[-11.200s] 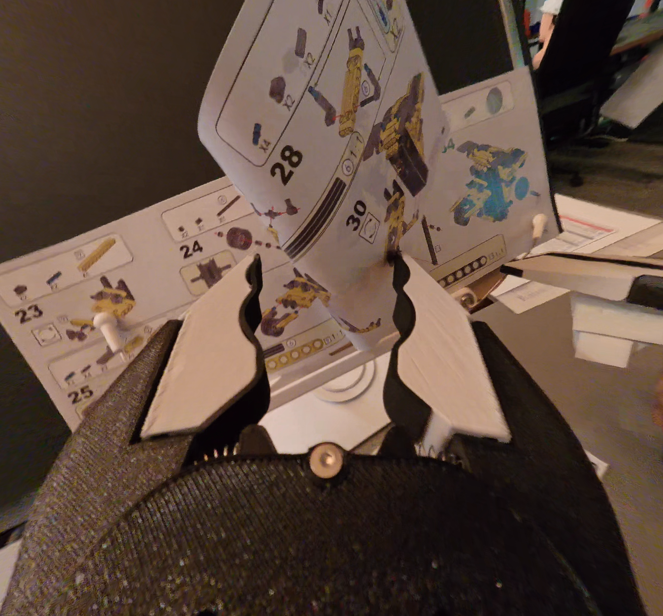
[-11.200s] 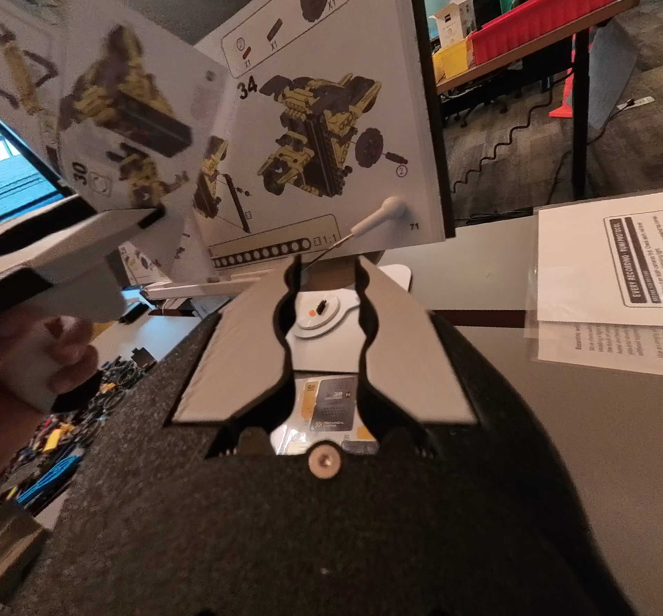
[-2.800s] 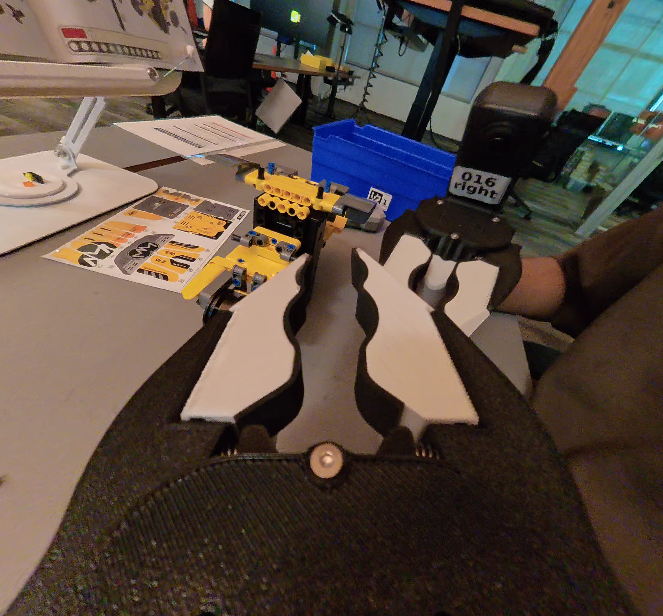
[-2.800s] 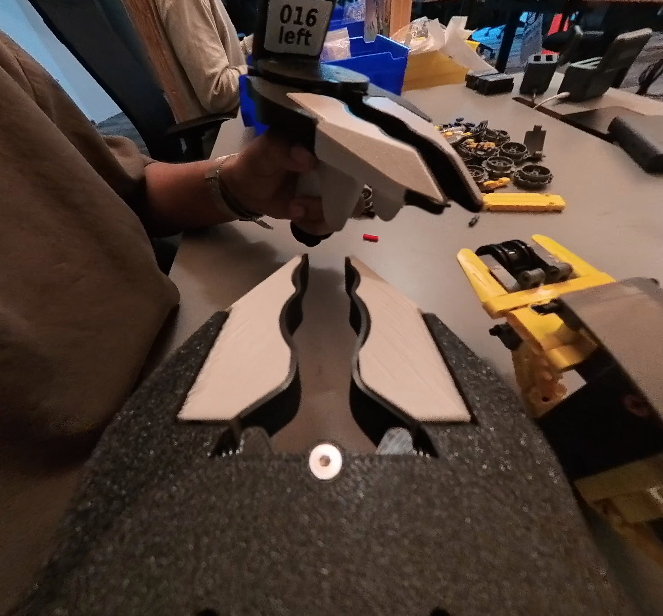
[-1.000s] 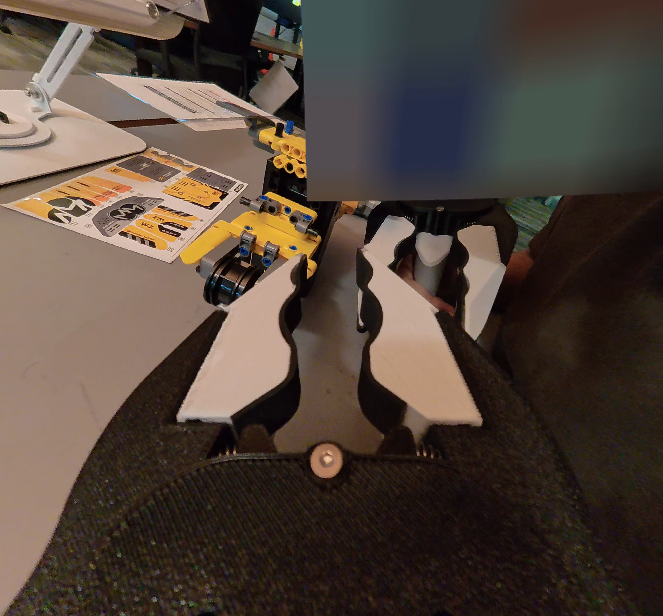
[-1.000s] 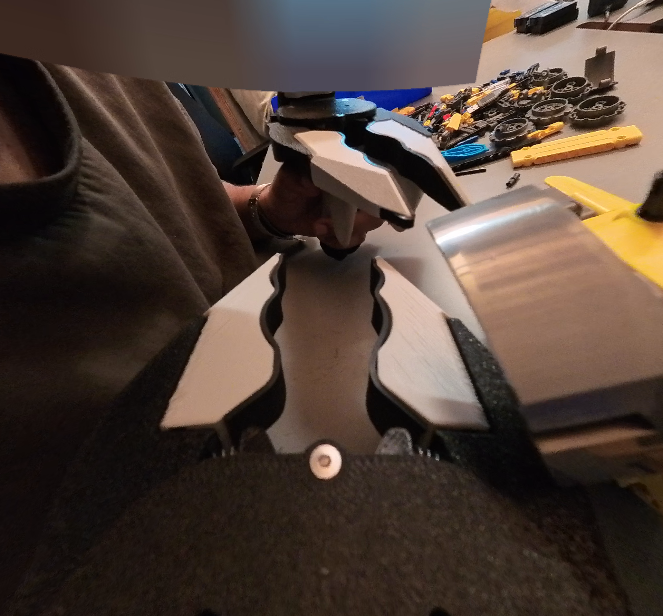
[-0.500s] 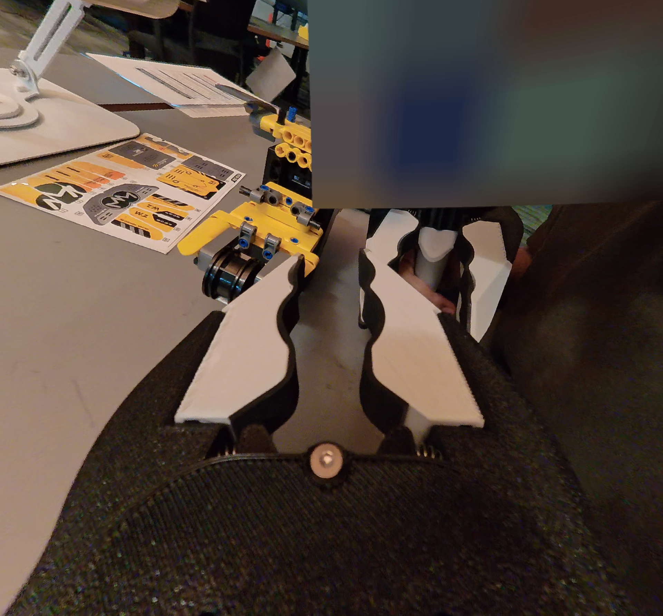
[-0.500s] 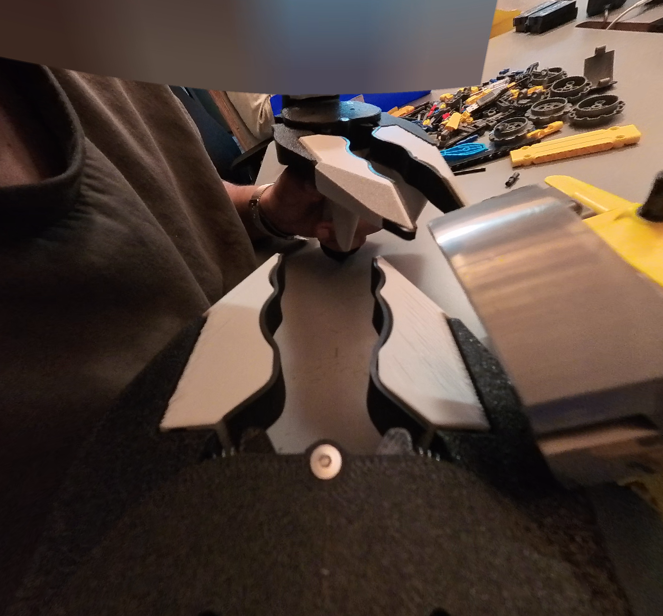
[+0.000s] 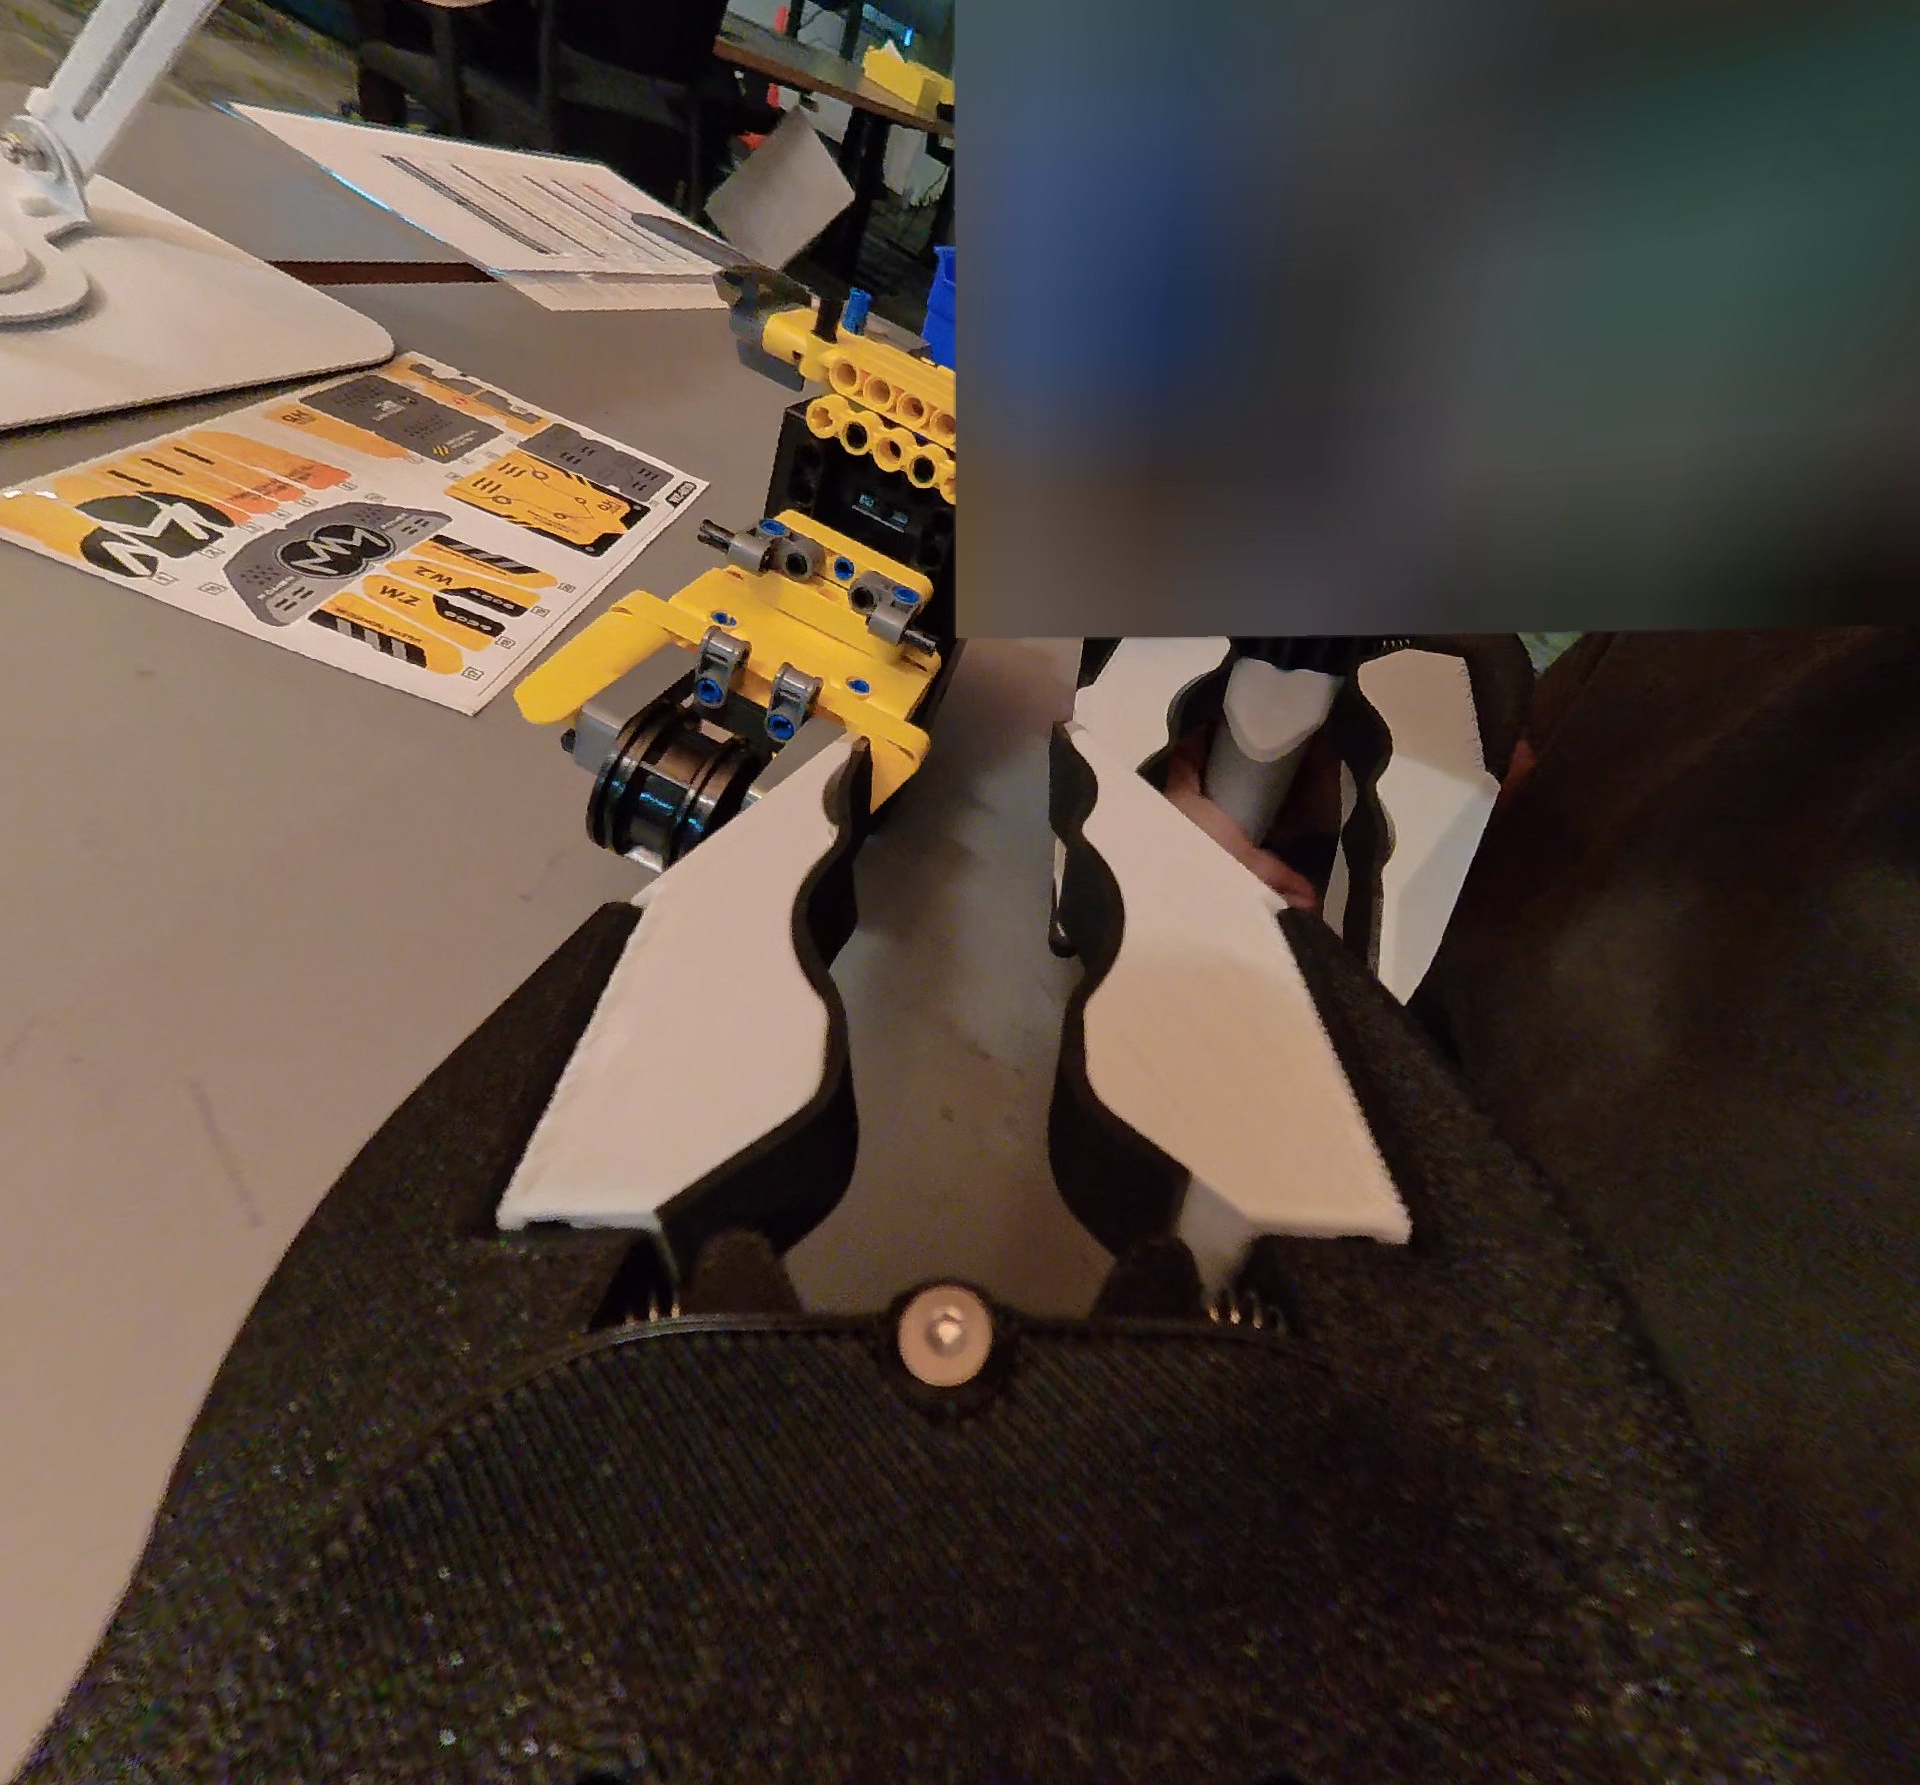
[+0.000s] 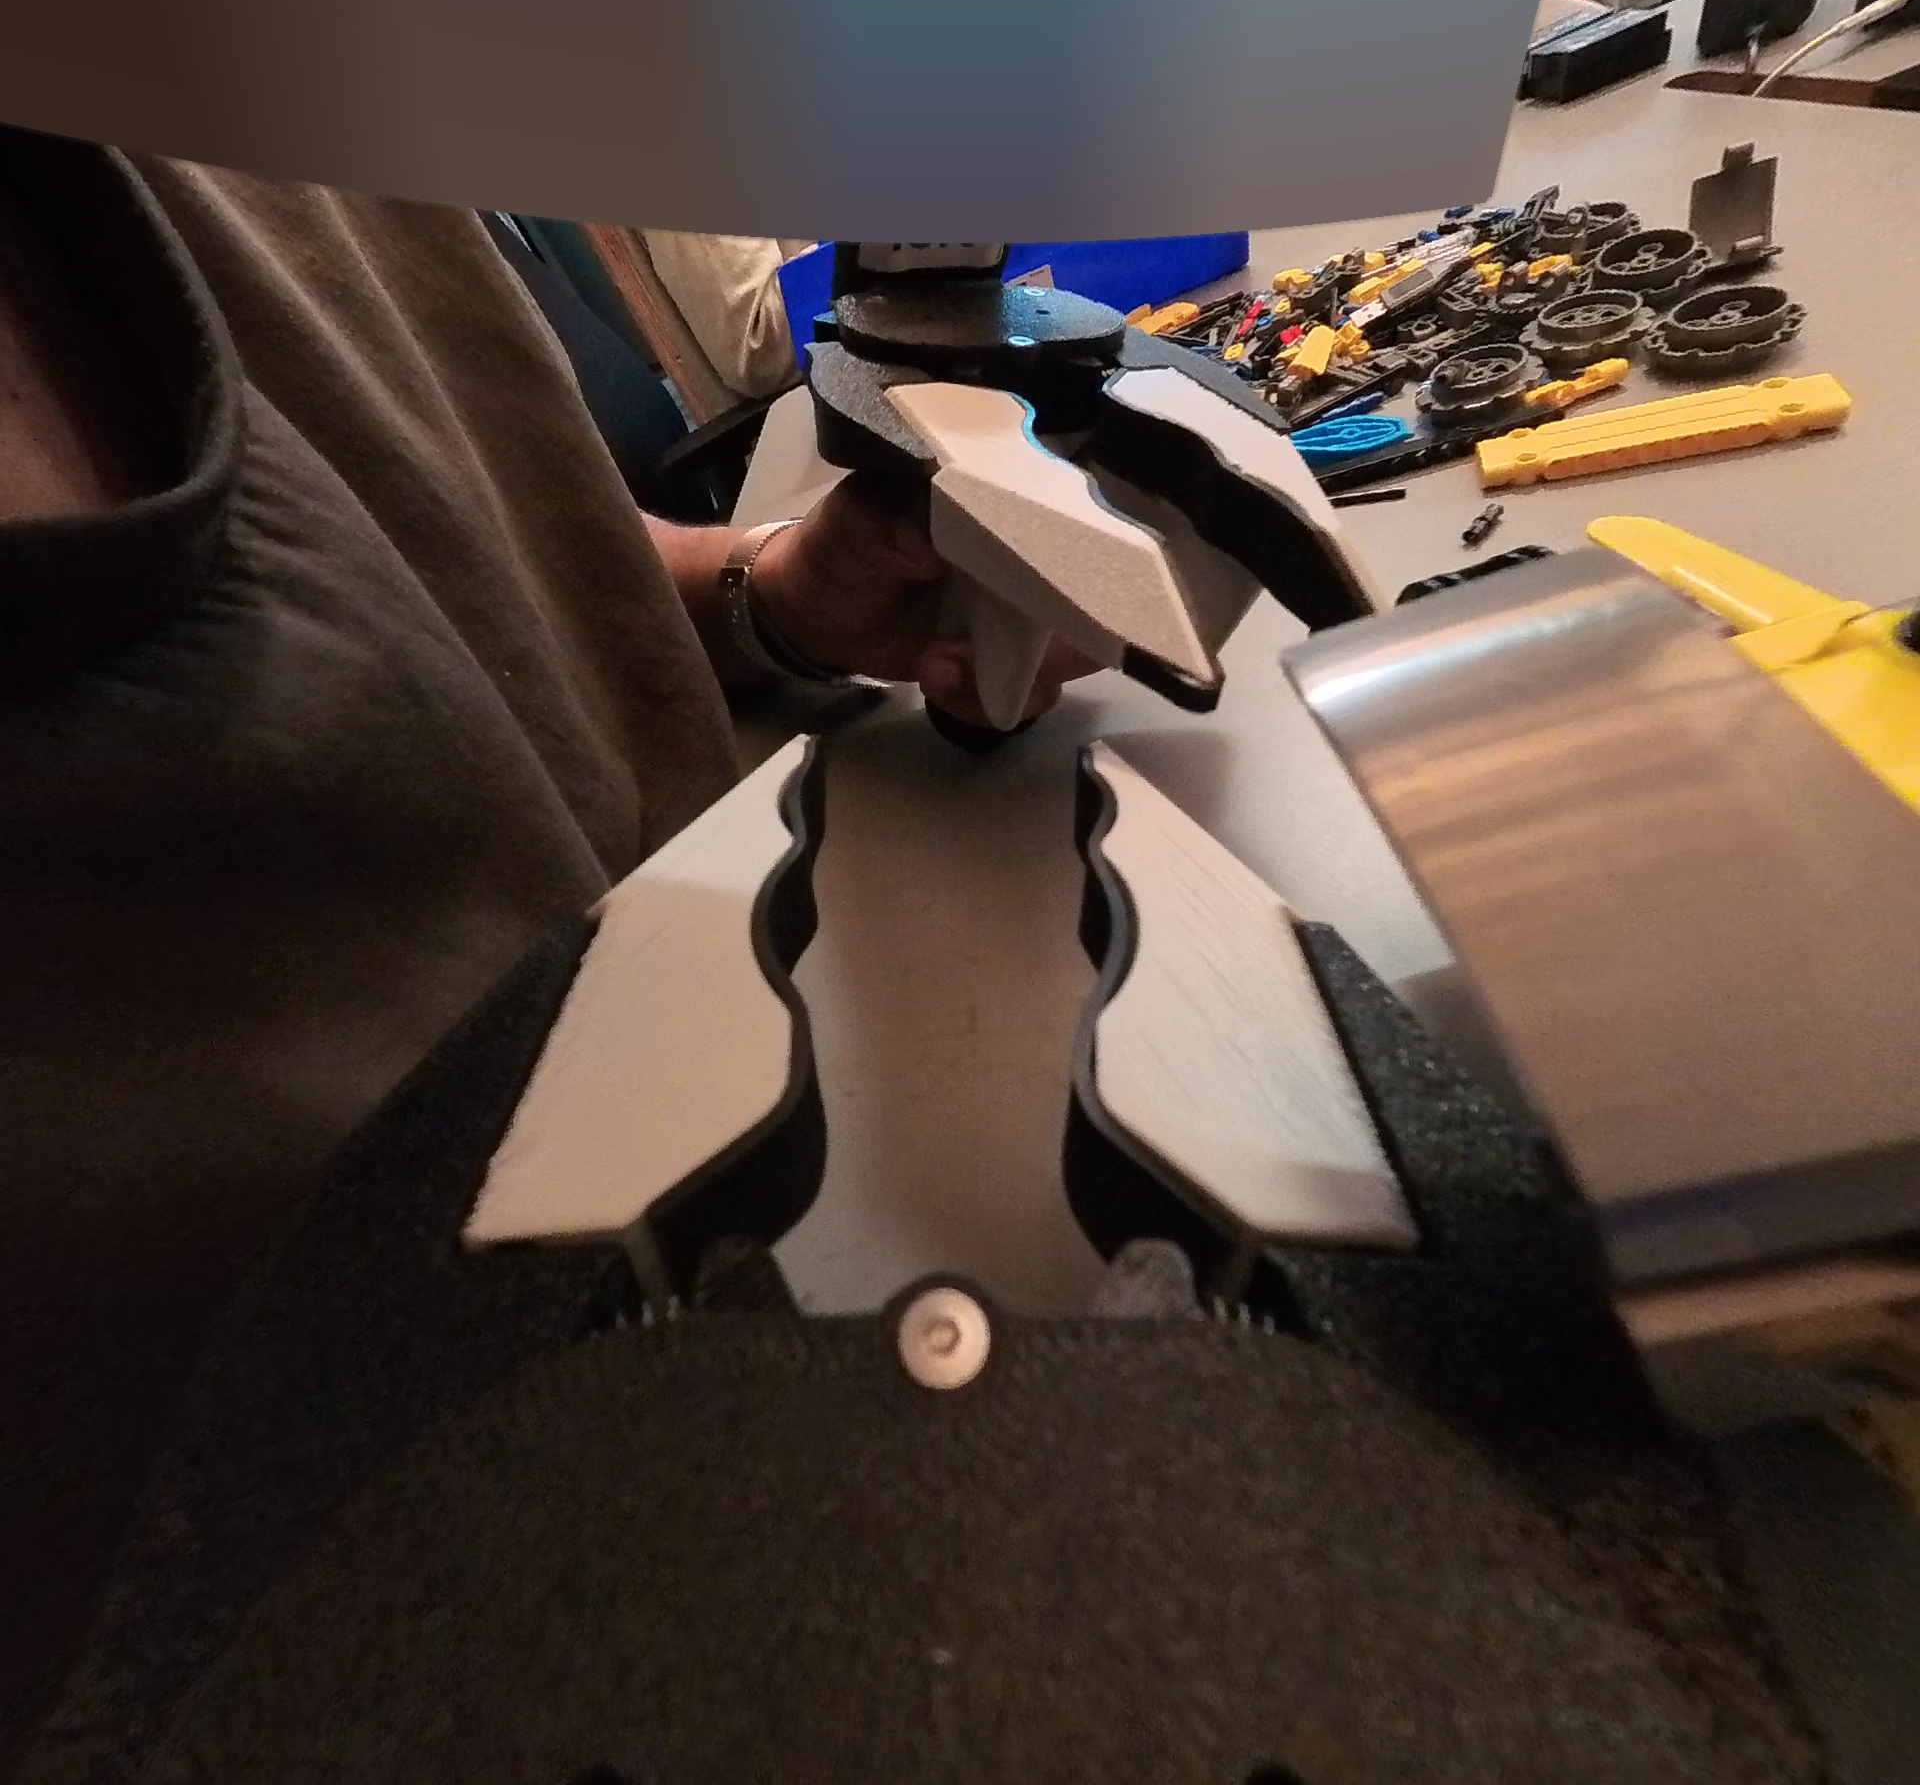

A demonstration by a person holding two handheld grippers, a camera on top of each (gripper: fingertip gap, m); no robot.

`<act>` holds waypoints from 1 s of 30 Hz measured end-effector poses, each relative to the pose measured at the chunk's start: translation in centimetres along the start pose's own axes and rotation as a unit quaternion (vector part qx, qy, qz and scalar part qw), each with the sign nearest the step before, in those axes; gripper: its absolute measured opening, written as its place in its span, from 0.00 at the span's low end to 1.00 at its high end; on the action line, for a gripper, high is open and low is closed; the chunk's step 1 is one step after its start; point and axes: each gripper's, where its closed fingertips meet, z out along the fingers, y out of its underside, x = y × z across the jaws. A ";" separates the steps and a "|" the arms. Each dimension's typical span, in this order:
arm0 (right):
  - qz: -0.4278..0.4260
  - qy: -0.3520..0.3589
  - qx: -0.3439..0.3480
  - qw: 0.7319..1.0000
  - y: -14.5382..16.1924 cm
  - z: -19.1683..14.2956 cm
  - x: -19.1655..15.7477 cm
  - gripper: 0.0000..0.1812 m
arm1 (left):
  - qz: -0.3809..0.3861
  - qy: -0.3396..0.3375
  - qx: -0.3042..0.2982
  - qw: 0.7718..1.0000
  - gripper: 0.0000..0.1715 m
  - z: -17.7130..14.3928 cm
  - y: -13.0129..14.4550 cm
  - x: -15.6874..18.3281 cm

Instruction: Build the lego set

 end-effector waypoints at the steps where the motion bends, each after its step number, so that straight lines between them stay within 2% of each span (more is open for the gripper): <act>1: 0.001 0.000 0.001 1.000 0.0 0.0 0.0 0.26 | 0.000 0.000 0.000 1.000 0.18 0.0 0.0 0.0; 30: 0.002 -0.005 -0.005 1.000 0.1 0.1 -0.1 0.28 | -0.003 0.002 -0.004 1.000 0.18 0.1 0.1 0.0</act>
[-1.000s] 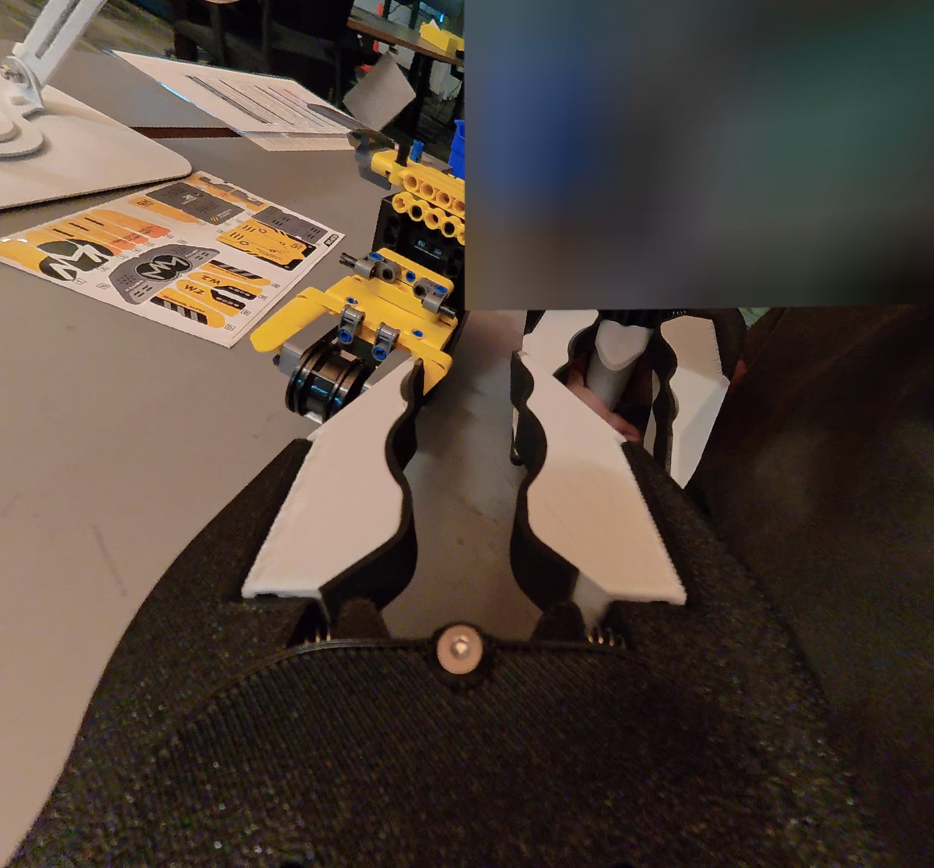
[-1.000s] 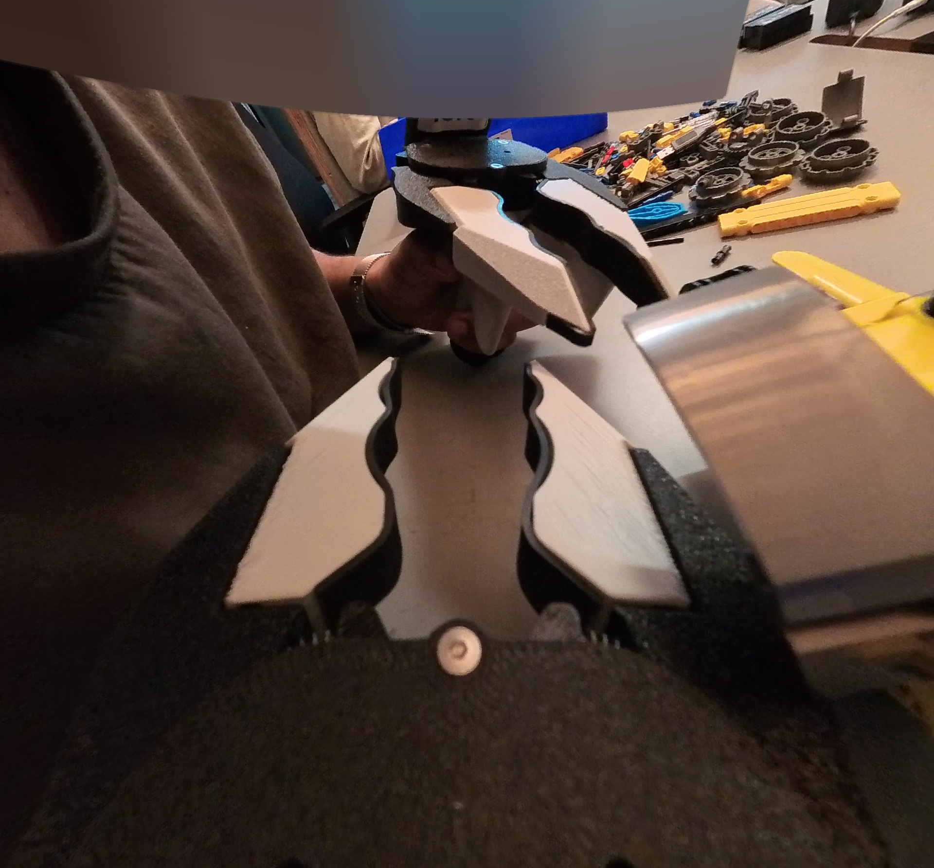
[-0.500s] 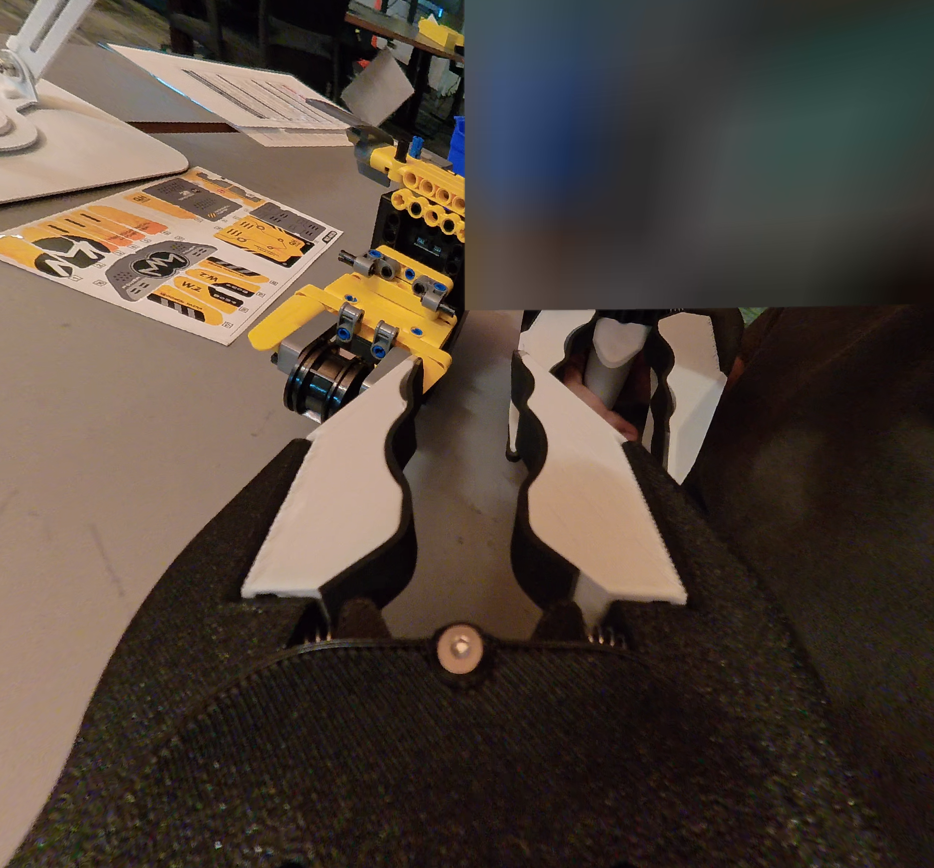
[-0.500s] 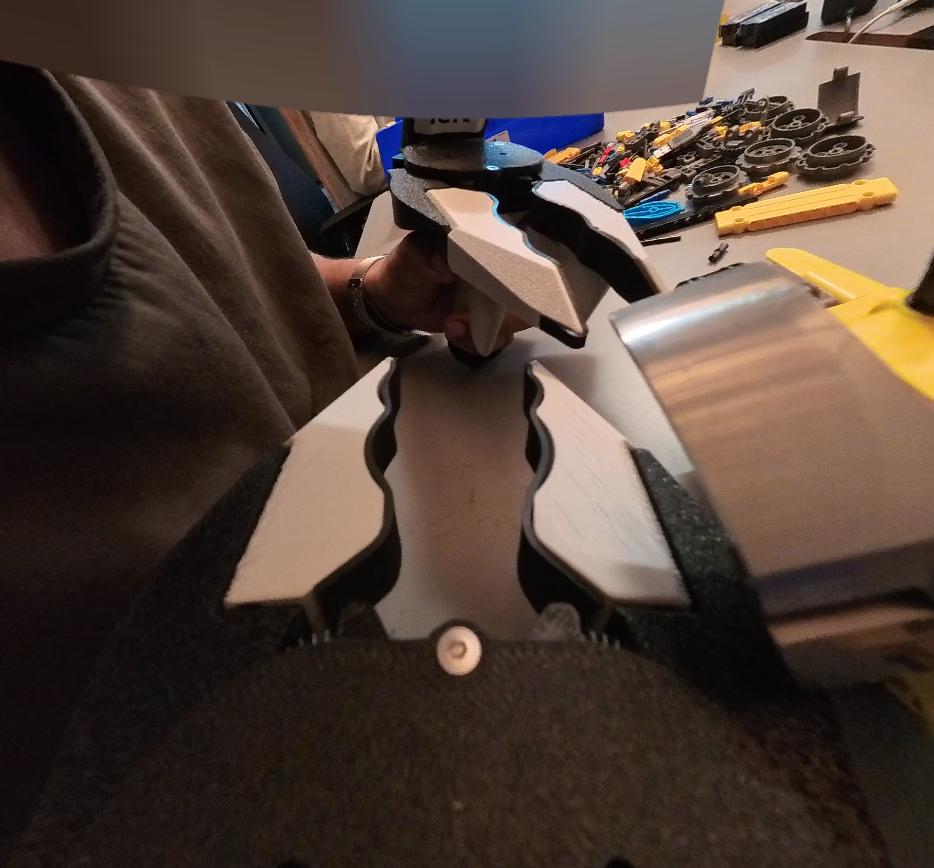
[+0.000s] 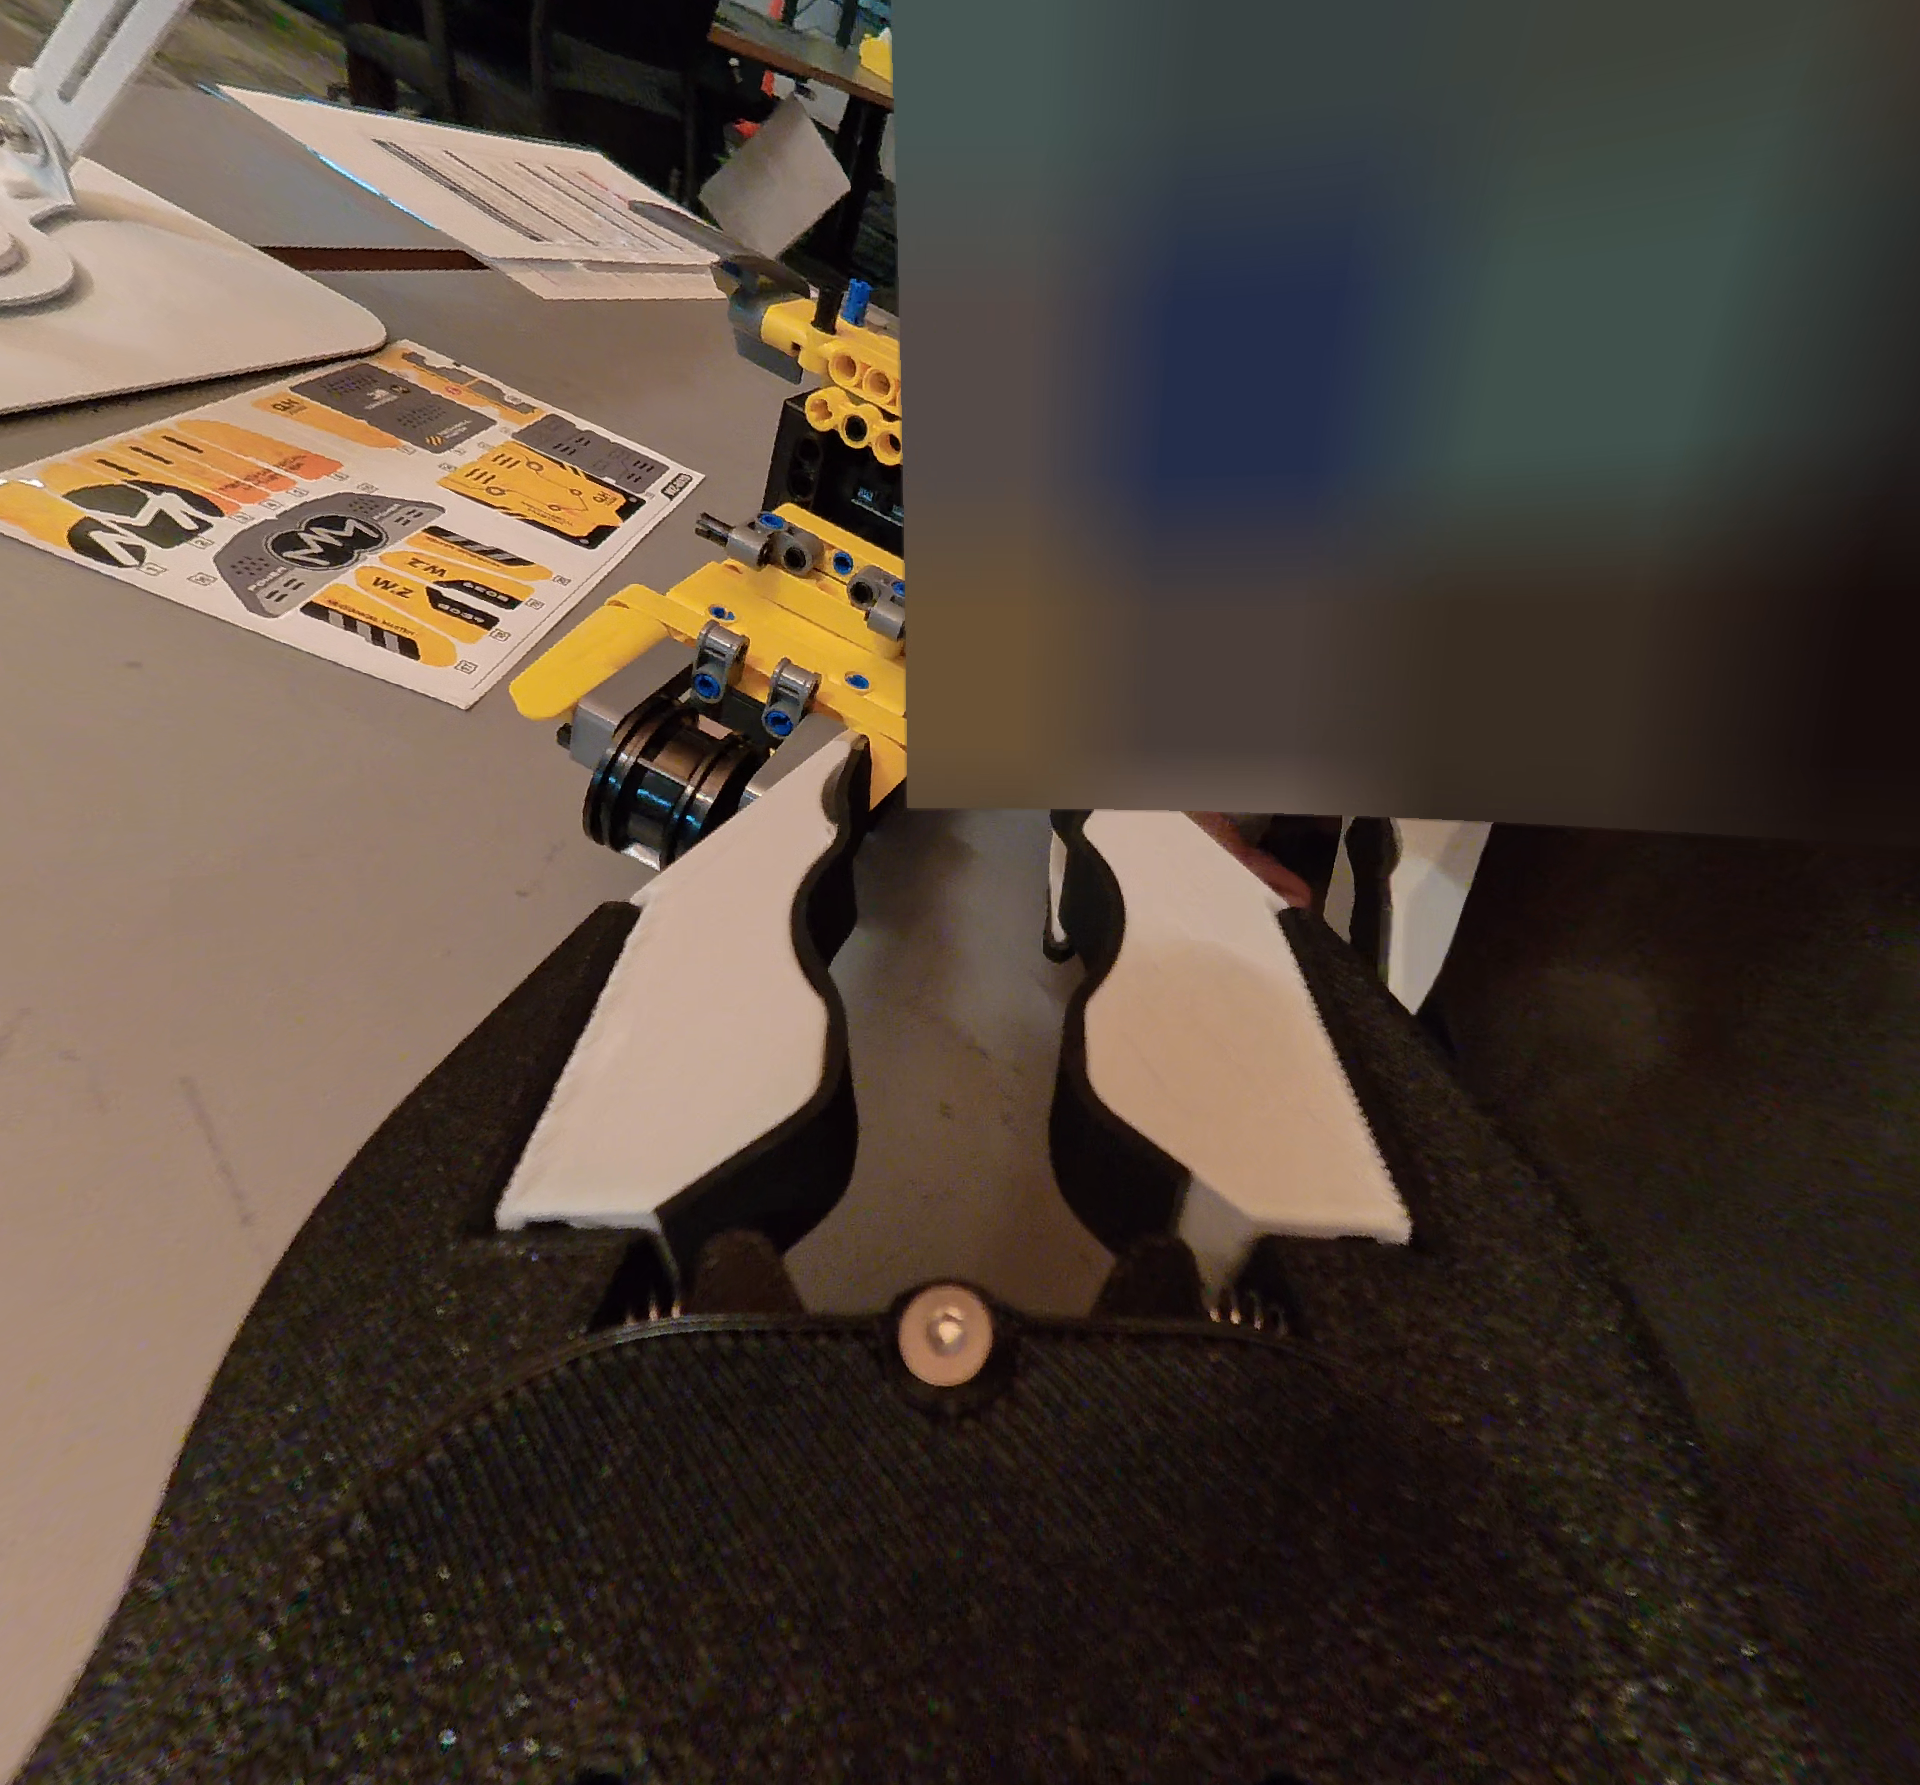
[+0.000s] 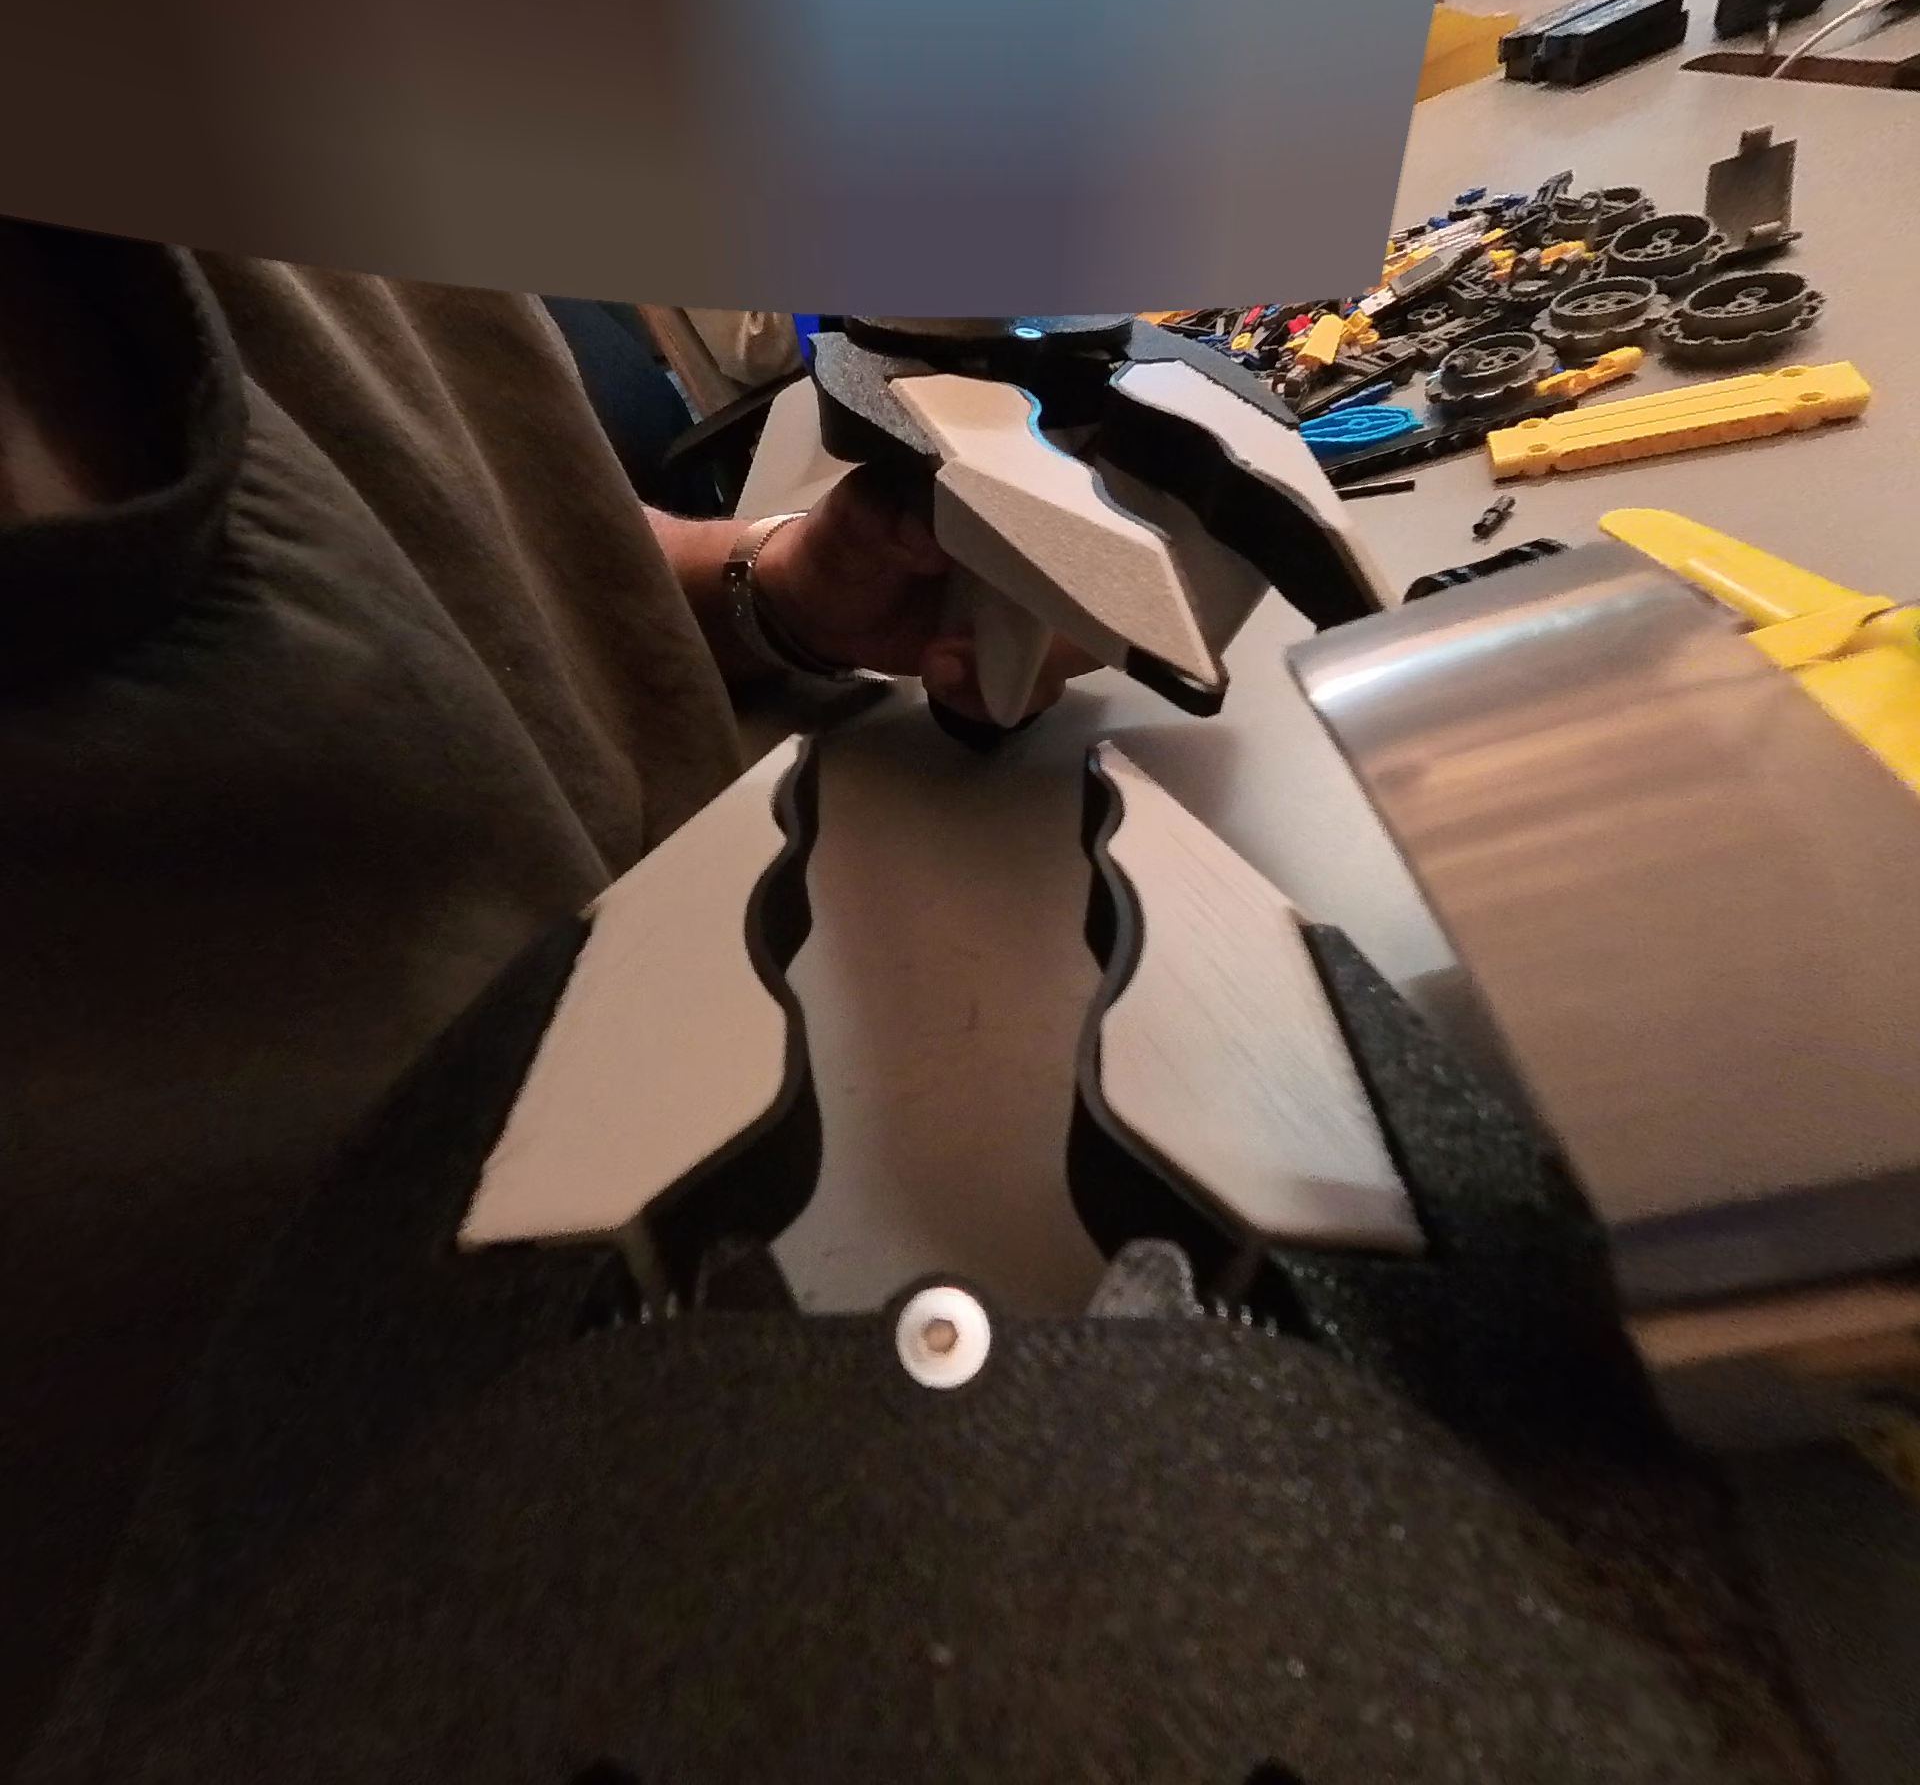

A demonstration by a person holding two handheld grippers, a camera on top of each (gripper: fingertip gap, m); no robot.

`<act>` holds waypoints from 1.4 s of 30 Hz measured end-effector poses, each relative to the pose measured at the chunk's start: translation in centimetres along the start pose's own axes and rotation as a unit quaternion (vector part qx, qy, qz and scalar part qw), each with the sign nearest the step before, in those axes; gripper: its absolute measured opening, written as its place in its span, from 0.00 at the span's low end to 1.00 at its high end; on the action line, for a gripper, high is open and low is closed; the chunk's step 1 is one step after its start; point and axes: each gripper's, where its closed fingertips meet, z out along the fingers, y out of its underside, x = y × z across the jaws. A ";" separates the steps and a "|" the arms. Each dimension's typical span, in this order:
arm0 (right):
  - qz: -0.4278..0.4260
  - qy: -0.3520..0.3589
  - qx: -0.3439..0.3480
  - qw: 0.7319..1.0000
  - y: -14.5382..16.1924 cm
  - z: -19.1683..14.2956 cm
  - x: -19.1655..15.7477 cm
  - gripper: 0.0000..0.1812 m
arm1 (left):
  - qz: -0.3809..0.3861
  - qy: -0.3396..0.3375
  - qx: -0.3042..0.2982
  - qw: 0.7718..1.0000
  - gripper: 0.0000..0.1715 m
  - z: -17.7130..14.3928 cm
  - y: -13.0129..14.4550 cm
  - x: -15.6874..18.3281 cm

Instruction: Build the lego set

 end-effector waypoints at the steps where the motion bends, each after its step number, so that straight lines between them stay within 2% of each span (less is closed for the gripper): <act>1: 0.001 -0.005 0.000 1.000 0.0 0.0 -0.1 0.28 | -0.002 0.001 0.000 1.000 0.18 0.0 0.0 0.0; 8: -0.011 -0.031 -0.001 0.999 0.0 -0.1 -1.0 0.31 | -0.008 0.004 0.000 1.000 0.17 0.0 0.0 -0.1; 13: -0.032 -0.022 -0.015 0.999 0.4 0.2 -1.3 0.32 | -0.003 0.001 -0.002 1.000 0.17 0.0 0.1 0.0; 16: -0.030 0.000 -0.014 0.999 0.4 0.2 -0.7 0.30 | -0.010 0.009 -0.022 1.000 0.09 0.0 0.6 0.3; 20: 0.009 0.004 0.020 1.000 -0.5 -0.6 0.2 0.30 | -0.018 0.018 -0.032 0.999 0.06 0.0 0.4 1.6; 24: 0.040 -0.005 0.042 0.998 -1.0 -1.0 0.7 0.30 | 0.002 0.003 -0.014 1.000 0.06 -0.6 -0.7 2.1; 28: 0.028 -0.005 0.037 0.999 -0.9 -0.7 0.4 0.30 | 0.005 -0.012 0.030 0.999 0.06 -1.9 -2.7 1.6; 32: -0.019 0.000 0.020 1.000 -0.6 -0.1 -0.6 0.30 | 0.032 -0.110 0.086 0.990 0.06 -5.5 -6.1 -2.4; 33: -0.029 0.003 0.015 0.999 -0.5 0.1 -0.8 0.29 | 0.029 -0.179 0.103 0.978 0.00 -7.5 -7.3 -4.9; 36: -0.047 0.022 0.020 0.998 -0.8 0.6 -1.0 0.27 | 0.023 -0.354 0.119 0.927 0.00 -15.2 -9.6 -11.8; 38: -0.053 0.018 0.024 0.998 -1.1 0.6 -1.5 0.27 | 0.007 -0.415 0.087 0.906 0.00 -18.9 -9.1 -15.5; 42: -0.082 0.040 0.030 0.995 -1.8 -0.1 -1.5 0.27 | -0.037 -0.488 -0.068 0.869 0.01 -22.1 -3.1 -22.2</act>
